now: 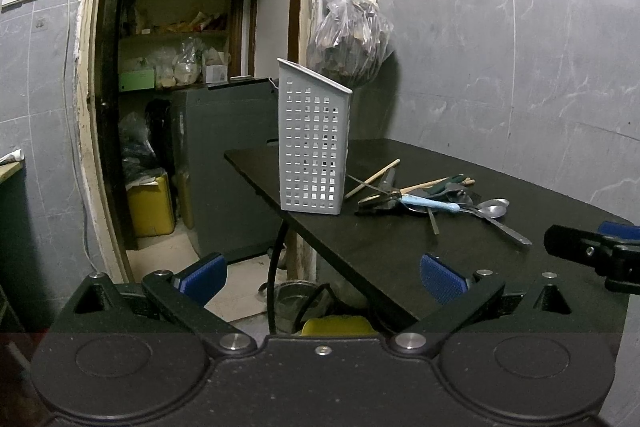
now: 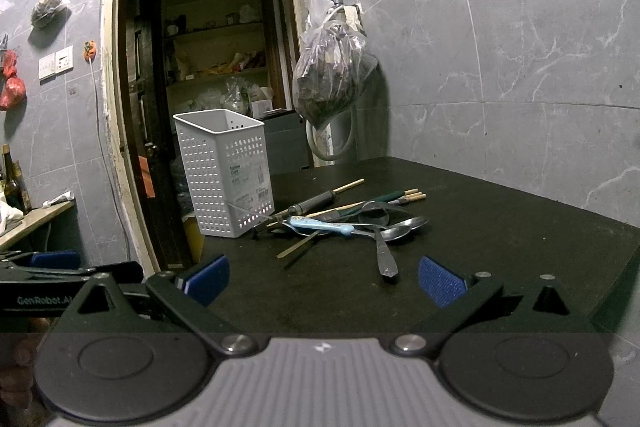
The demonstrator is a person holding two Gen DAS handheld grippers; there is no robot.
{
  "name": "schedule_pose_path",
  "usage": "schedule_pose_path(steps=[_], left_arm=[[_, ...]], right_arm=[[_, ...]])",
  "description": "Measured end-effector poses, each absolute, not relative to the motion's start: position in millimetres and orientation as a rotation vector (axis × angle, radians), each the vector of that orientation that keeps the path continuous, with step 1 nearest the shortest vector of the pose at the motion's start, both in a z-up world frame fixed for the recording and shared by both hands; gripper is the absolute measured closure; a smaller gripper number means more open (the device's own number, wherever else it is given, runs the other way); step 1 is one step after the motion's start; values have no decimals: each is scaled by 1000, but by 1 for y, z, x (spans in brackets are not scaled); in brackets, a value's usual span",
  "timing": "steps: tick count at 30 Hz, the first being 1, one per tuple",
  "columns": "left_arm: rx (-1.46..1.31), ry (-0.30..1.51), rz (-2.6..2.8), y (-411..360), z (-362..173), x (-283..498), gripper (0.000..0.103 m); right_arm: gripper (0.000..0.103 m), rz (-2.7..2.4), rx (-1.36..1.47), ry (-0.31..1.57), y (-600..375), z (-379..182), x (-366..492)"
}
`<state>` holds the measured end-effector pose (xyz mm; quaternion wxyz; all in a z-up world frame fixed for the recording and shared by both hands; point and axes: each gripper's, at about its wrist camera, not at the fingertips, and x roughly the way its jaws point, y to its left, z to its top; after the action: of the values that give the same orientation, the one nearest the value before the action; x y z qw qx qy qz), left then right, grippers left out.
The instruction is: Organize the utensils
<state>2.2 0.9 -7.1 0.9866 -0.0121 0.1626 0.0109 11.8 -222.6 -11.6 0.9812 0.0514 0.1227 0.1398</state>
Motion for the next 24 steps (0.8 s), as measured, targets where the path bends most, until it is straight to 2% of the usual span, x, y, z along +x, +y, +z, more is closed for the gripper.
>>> schedule_pose_path(steps=[24], left_arm=[[-9,352,26,1,-9,7,1]], right_arm=[[0,281,105,251,-222,-12,11]])
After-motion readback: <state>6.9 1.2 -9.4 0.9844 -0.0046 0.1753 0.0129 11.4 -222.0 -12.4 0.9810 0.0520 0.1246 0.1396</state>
